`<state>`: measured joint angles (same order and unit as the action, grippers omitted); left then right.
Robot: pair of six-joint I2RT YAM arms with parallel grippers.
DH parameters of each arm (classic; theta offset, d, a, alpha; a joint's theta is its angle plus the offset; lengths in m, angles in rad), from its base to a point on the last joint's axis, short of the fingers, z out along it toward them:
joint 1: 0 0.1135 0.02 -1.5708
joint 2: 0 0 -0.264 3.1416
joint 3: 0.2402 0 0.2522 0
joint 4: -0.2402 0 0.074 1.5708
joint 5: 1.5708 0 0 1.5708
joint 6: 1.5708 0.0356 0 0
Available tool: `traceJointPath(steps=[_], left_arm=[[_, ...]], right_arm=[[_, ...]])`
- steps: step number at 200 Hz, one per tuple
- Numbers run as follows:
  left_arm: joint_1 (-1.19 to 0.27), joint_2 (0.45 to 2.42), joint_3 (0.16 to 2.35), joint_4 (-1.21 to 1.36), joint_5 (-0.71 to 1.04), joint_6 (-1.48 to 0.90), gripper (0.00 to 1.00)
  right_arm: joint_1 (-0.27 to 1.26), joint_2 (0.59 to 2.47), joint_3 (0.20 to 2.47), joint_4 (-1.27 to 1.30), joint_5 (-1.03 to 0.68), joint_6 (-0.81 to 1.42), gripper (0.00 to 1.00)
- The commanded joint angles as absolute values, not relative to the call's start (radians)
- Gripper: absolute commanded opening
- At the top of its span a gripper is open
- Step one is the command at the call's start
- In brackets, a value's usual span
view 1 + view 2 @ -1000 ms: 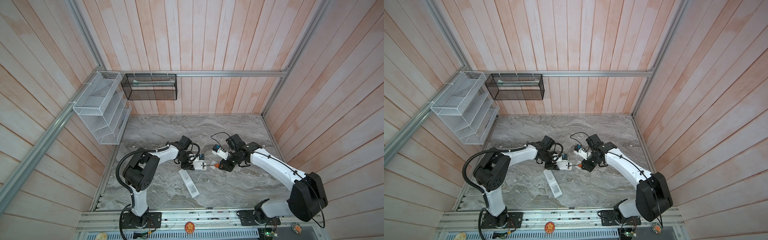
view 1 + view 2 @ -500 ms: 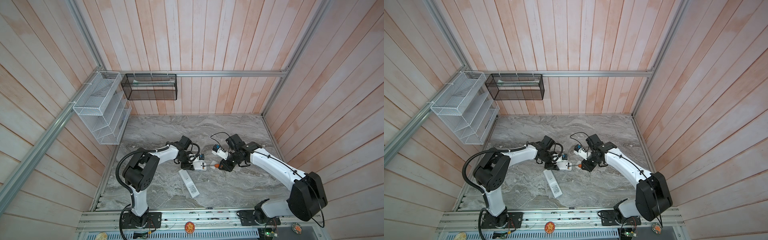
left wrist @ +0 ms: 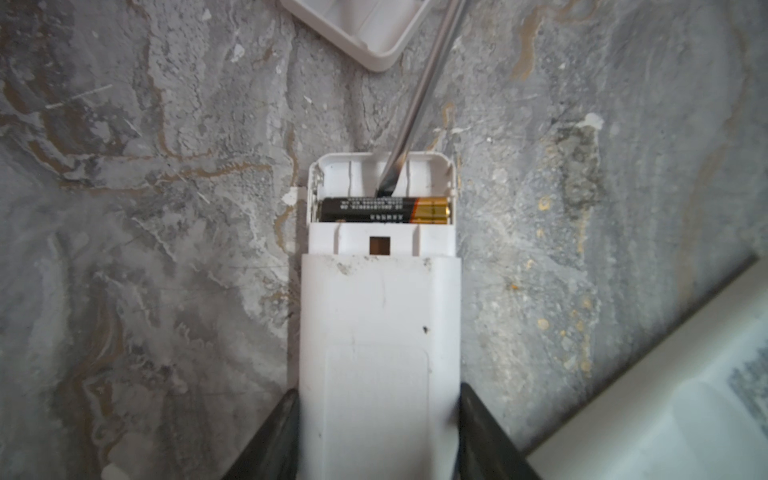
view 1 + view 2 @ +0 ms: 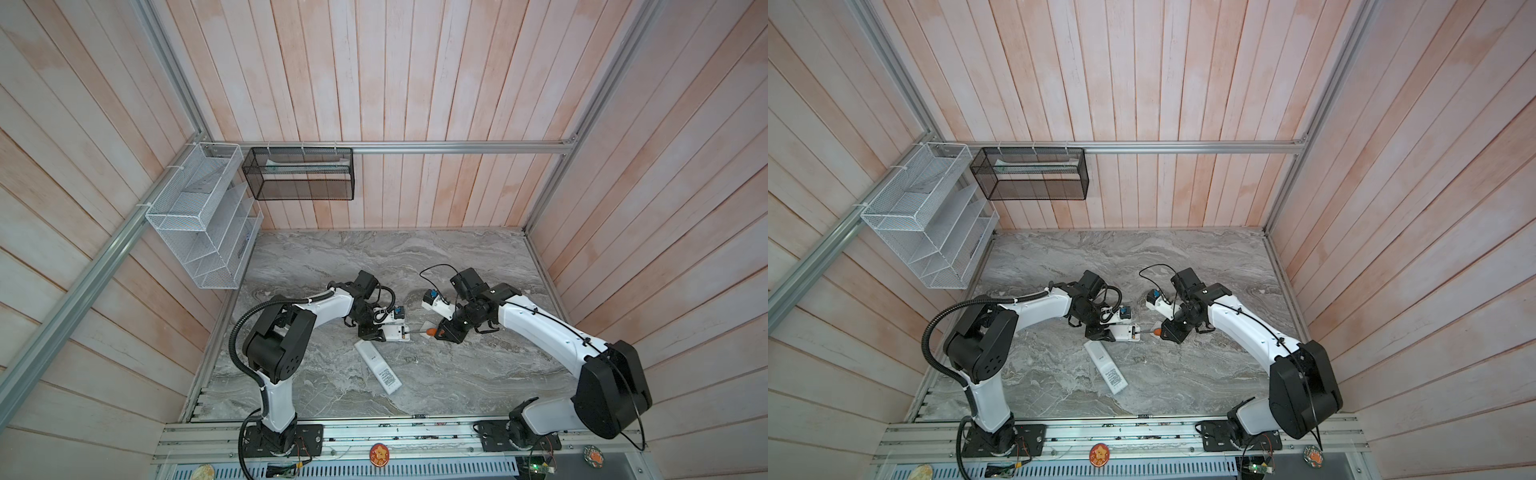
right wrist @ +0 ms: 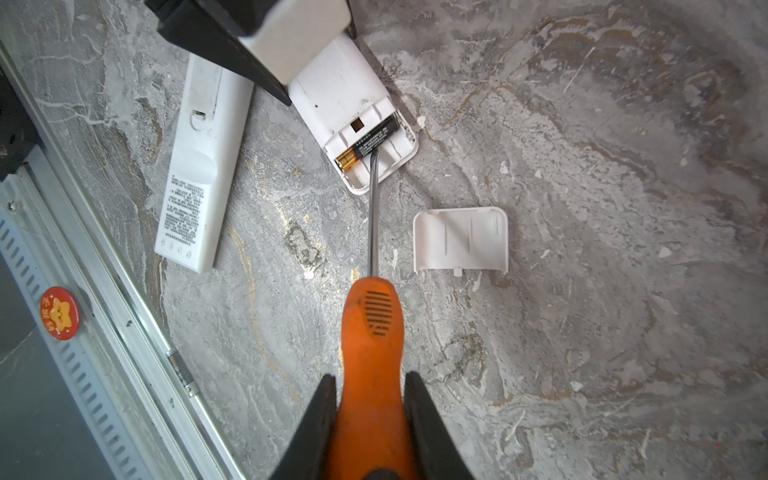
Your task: Unload the batteries from the remote control
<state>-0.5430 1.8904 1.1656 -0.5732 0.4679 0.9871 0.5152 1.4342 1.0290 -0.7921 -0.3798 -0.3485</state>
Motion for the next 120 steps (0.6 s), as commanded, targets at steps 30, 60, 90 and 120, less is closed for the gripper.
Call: traceJointPath(steps=[30, 60, 90, 120], left_arm=[[-0.551, 1.878, 1.164, -0.604, 0.558, 0.992, 0.25], [-0.551, 1.888, 1.168, -0.607, 0.557, 0.991, 0.25], [-0.551, 1.888, 1.162, -0.602, 0.546, 0.990, 0.25], [-0.552, 1.891, 1.163, -0.601, 0.543, 0.988, 0.25]], right_arm=[[0.521, 1.413, 1.022, -0.767, -0.513, -0.365, 0.00], [0.520, 1.369, 1.038, -0.756, -0.523, -0.345, 0.00], [0.520, 1.371, 1.062, -0.788, -0.505, -0.349, 0.00], [0.520, 1.360, 1.078, -0.793, -0.494, -0.343, 0.00]])
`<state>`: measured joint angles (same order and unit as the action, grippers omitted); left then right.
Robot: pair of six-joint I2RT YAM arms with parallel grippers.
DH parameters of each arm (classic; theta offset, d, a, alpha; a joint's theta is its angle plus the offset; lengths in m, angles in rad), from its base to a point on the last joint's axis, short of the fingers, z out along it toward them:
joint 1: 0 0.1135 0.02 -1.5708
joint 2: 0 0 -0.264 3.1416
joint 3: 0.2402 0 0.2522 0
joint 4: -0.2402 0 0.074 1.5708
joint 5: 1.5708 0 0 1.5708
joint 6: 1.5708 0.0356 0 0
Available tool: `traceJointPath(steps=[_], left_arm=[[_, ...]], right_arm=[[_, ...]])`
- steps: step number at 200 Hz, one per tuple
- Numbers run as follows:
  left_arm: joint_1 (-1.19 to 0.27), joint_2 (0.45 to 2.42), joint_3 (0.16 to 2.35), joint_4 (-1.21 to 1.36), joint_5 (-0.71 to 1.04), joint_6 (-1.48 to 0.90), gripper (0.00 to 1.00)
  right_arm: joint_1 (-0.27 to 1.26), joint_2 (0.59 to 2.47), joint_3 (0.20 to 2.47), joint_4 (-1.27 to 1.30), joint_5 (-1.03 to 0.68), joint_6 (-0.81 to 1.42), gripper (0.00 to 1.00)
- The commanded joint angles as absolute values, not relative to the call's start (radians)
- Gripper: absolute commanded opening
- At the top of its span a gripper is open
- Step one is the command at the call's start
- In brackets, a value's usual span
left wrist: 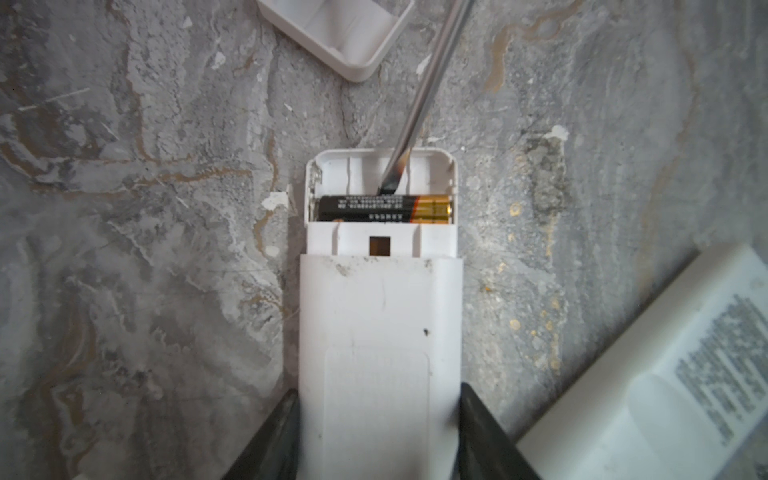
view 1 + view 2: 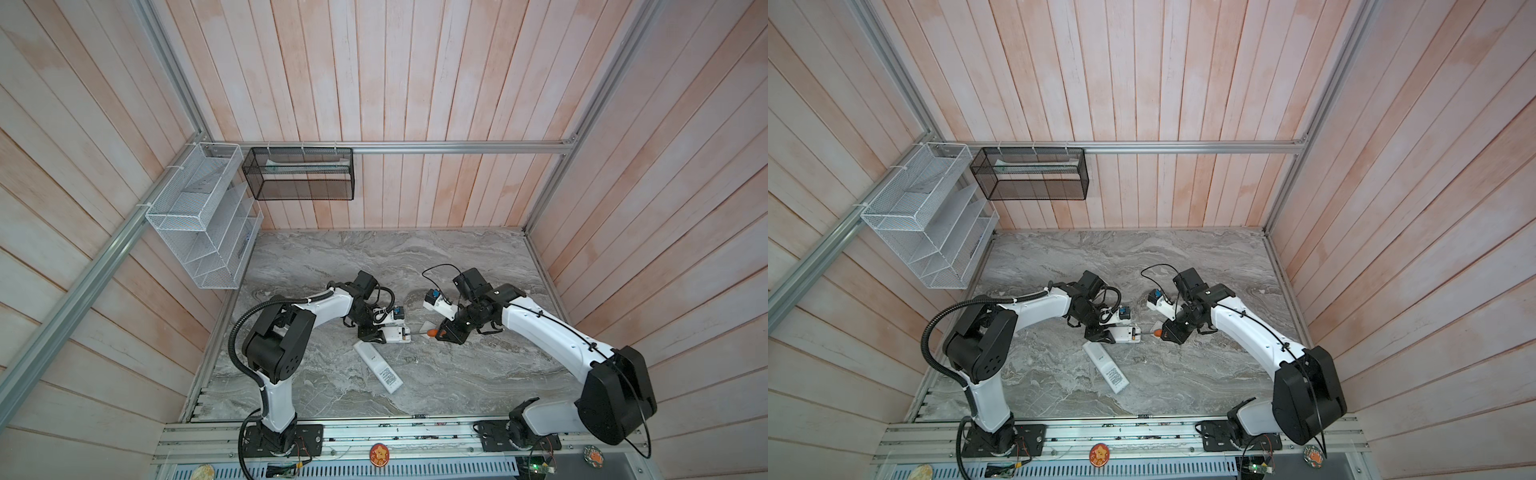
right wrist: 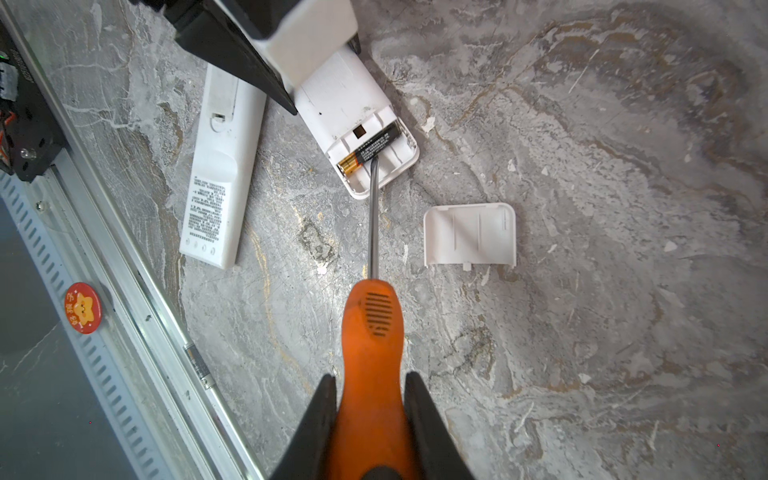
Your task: Unload the batteries from the remote control
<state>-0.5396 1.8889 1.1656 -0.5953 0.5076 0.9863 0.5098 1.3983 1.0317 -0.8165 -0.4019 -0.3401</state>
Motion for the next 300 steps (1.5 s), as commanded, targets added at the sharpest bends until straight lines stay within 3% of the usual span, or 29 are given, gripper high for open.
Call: traceJointPath(steps=[1, 99, 165, 300], left_arm=[[-0.552, 1.891, 1.163, -0.601, 0.542, 0.988, 0.25], [-0.554, 1.908, 1.161, -0.601, 0.523, 0.988, 0.25], [-0.564, 1.859, 1.110, -0.512, 0.424, 0.987, 0.24], [-0.577, 1.846, 1.094, -0.491, 0.384, 0.994, 0.24]], right_arm=[[0.520, 1.359, 1.079, -0.793, -0.494, -0.342, 0.00], [0.520, 1.328, 1.090, -0.785, -0.471, -0.320, 0.00], [0.522, 1.423, 1.072, -0.851, -0.359, -0.334, 0.00], [0.523, 1.462, 1.069, -0.878, -0.322, -0.345, 0.00]])
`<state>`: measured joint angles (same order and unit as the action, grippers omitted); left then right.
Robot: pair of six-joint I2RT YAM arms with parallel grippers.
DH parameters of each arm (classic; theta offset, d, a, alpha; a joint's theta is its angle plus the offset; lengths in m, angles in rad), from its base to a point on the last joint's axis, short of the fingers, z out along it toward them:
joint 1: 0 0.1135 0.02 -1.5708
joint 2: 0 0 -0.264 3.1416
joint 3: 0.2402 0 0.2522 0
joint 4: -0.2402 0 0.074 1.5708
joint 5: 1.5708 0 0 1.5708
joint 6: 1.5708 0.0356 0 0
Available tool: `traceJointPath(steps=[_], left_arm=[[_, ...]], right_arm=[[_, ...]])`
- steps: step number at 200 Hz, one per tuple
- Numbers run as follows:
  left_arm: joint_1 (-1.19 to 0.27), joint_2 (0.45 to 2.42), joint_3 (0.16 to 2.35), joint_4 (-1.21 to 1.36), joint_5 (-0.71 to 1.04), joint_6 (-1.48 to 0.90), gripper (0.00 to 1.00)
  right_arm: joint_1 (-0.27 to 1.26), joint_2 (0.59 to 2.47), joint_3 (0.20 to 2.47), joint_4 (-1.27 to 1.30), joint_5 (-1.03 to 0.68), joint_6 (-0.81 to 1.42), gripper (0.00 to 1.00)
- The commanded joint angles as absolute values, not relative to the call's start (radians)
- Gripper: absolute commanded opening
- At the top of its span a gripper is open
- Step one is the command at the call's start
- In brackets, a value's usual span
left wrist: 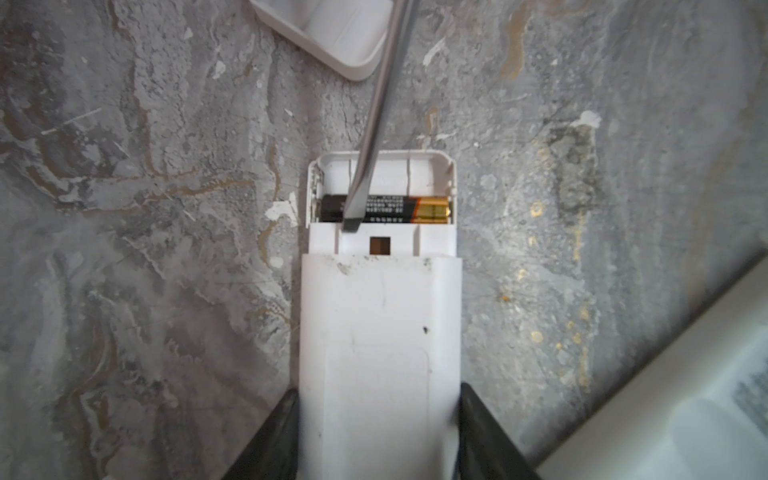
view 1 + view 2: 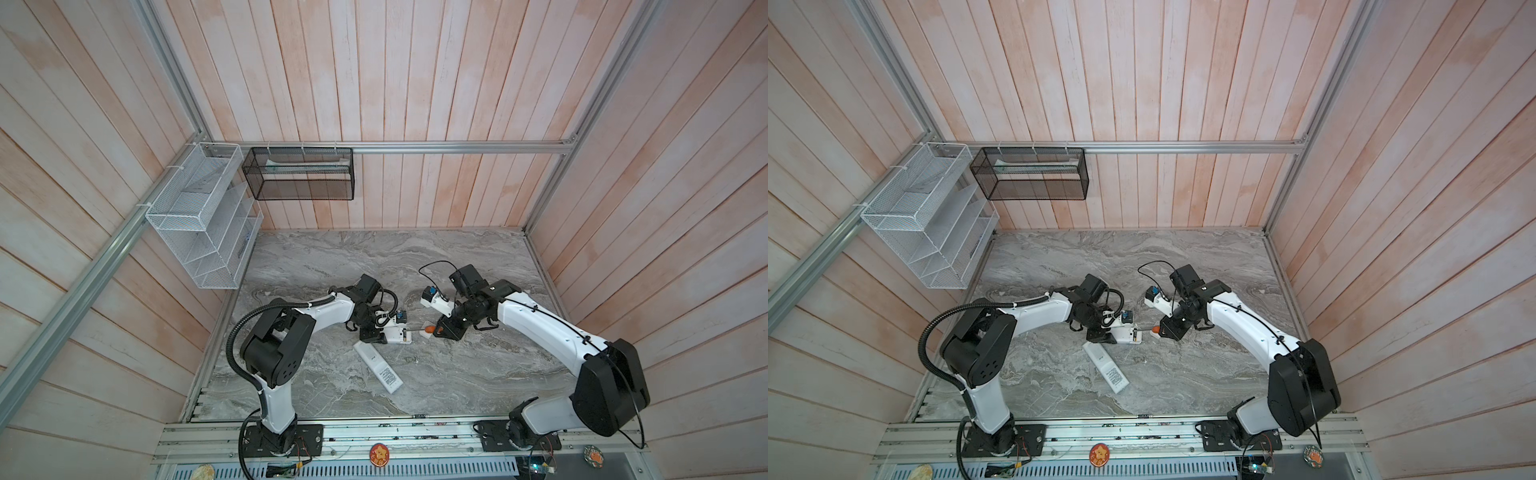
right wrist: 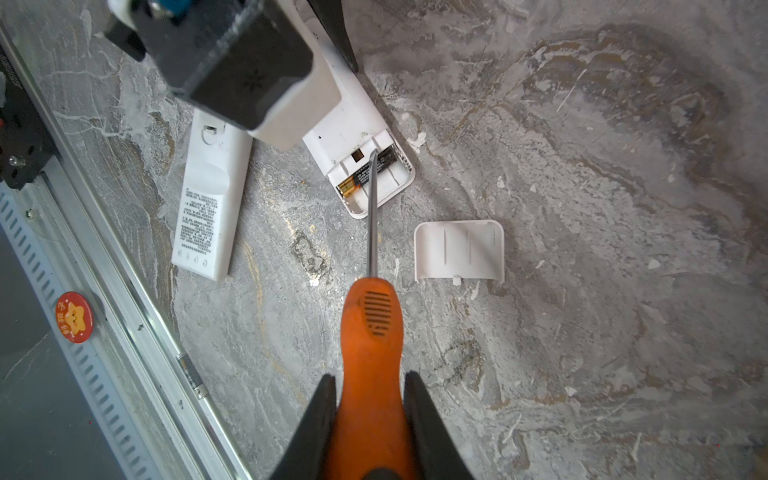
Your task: Unload the batteries from the remote control
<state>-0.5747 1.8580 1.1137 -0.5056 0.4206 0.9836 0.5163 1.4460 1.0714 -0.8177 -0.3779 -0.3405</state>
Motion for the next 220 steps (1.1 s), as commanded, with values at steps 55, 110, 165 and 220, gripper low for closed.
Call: traceJointPath(steps=[55, 110, 165, 220], left_arm=[[-0.577, 1.841, 1.091, -0.486, 0.376, 0.994, 0.24], [-0.577, 1.839, 1.084, -0.467, 0.341, 0.989, 0.23], [-0.577, 1.829, 1.077, -0.453, 0.331, 0.992, 0.23], [-0.590, 1.813, 1.078, -0.436, 0.299, 0.985, 0.23]], right_arm=[[0.526, 1.456, 1.068, -0.907, -0.320, -0.348, 0.00], [0.532, 1.448, 1.085, -0.947, -0.310, -0.345, 0.00], [0.536, 1.454, 1.097, -0.965, -0.302, -0.347, 0.00], [0.561, 1.495, 1.136, -0.997, -0.268, -0.338, 0.00]])
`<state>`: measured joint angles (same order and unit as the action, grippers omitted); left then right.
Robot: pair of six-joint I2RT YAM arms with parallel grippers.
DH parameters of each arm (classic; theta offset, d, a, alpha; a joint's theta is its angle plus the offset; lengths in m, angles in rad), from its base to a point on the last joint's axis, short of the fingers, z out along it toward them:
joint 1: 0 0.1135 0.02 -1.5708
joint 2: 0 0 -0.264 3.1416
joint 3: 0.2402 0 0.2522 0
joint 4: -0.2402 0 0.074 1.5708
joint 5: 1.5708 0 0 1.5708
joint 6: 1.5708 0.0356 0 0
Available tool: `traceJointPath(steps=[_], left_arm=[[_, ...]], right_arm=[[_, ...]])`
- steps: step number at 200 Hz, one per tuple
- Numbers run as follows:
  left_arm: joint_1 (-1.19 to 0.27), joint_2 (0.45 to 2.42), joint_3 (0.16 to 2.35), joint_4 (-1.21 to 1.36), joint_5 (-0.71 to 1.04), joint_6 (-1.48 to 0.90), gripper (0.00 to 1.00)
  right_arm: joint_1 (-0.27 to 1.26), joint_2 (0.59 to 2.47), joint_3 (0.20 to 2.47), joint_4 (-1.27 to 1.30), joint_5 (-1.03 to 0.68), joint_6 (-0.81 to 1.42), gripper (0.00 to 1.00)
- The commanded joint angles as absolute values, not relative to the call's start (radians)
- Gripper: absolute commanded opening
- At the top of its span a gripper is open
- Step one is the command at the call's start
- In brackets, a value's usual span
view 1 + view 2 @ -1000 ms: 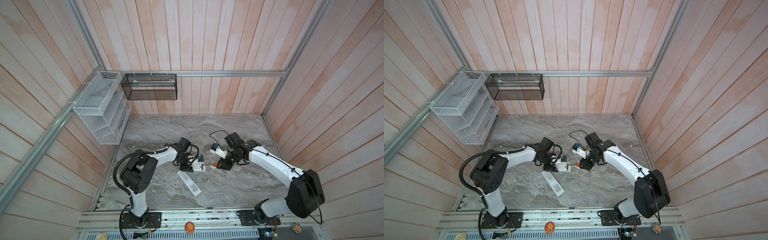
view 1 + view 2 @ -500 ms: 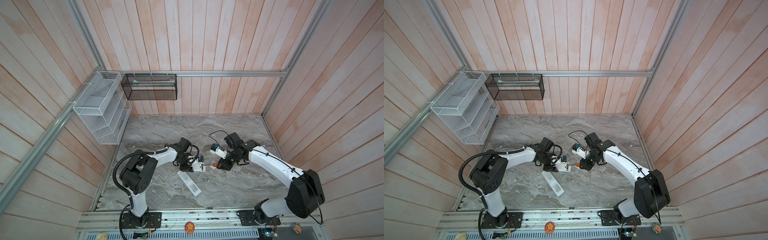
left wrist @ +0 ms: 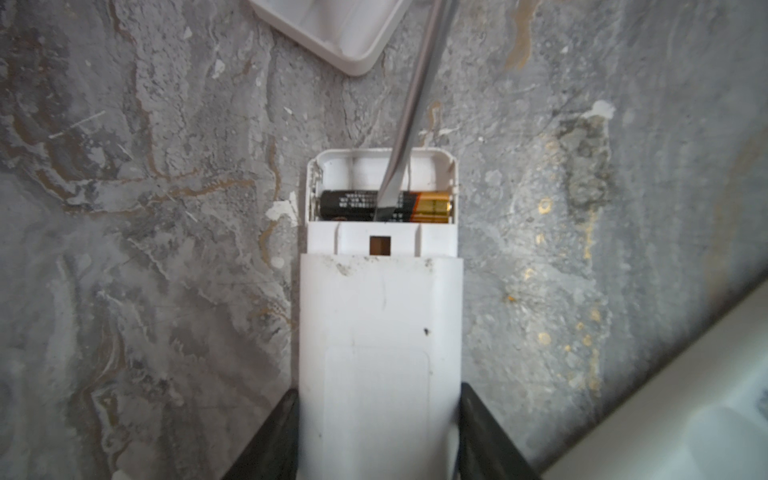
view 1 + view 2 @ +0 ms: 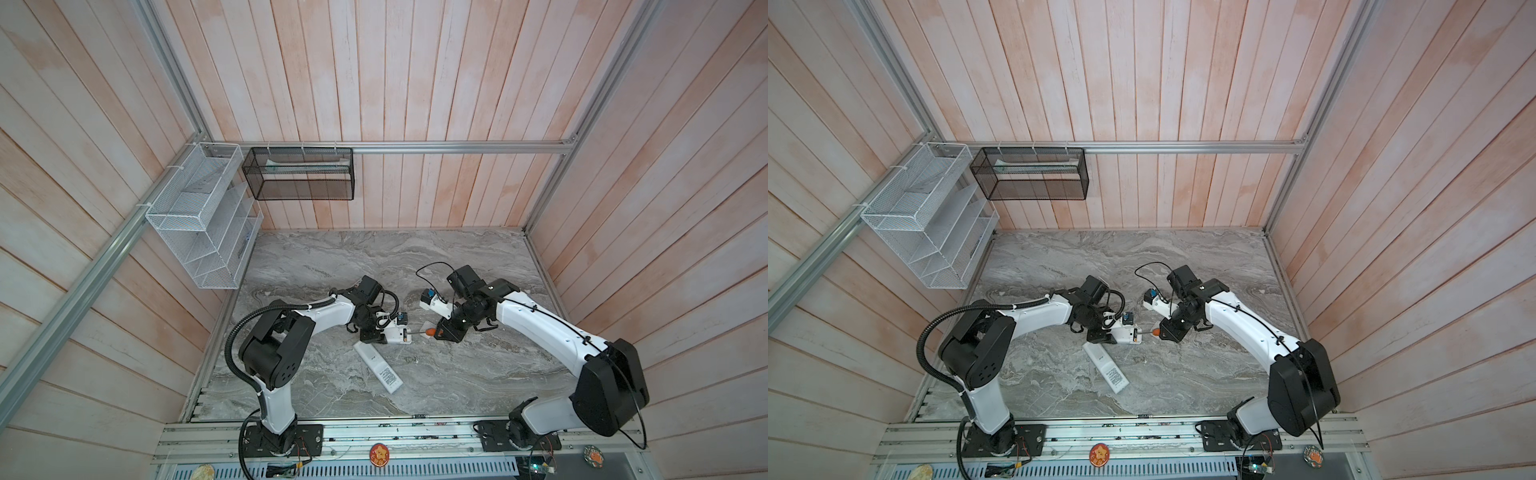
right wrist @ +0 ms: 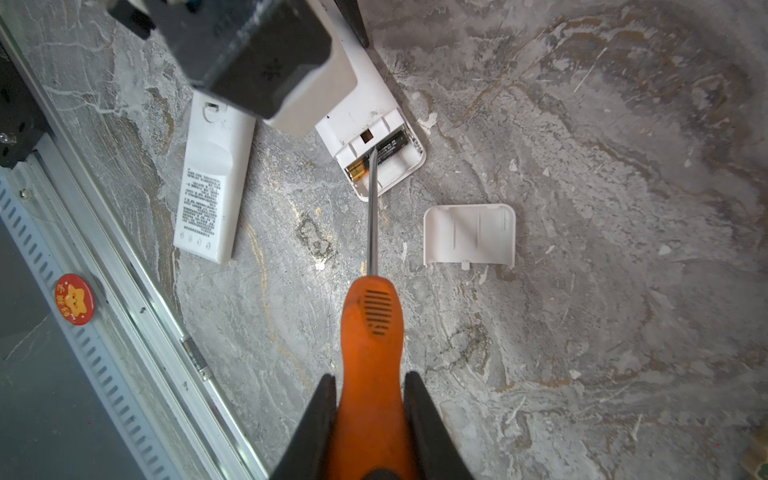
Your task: Unload the batteries from the remote control
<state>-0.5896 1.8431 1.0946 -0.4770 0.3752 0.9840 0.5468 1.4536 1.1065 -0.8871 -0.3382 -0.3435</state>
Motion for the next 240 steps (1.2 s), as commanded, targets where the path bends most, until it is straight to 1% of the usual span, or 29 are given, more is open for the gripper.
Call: traceJointPath(steps=[1, 43, 80, 164, 200, 240], left_arm=[[-0.590, 1.813, 1.078, -0.436, 0.298, 0.986, 0.23], [-0.619, 1.791, 1.059, -0.404, 0.243, 0.989, 0.23], [-0.626, 1.782, 1.060, -0.397, 0.231, 0.984, 0.23], [-0.626, 1.796, 1.055, -0.391, 0.181, 0.990, 0.22], [-0.626, 1.795, 1.053, -0.386, 0.134, 0.992, 0.22], [-0.627, 1.811, 1.053, -0.393, 0.134, 0.995, 0.22]], right_arm=[[0.561, 1.497, 1.138, -0.997, -0.269, -0.338, 0.00], [0.587, 1.596, 1.211, -1.016, -0.234, -0.313, 0.00], [0.614, 1.654, 1.280, -1.034, -0.219, -0.298, 0.00], [0.606, 1.559, 1.261, -1.054, -0.175, -0.281, 0.00], [0.604, 1.544, 1.268, -1.070, -0.163, -0.276, 0.00], [0.604, 1.524, 1.287, -1.088, -0.147, -0.271, 0.00]])
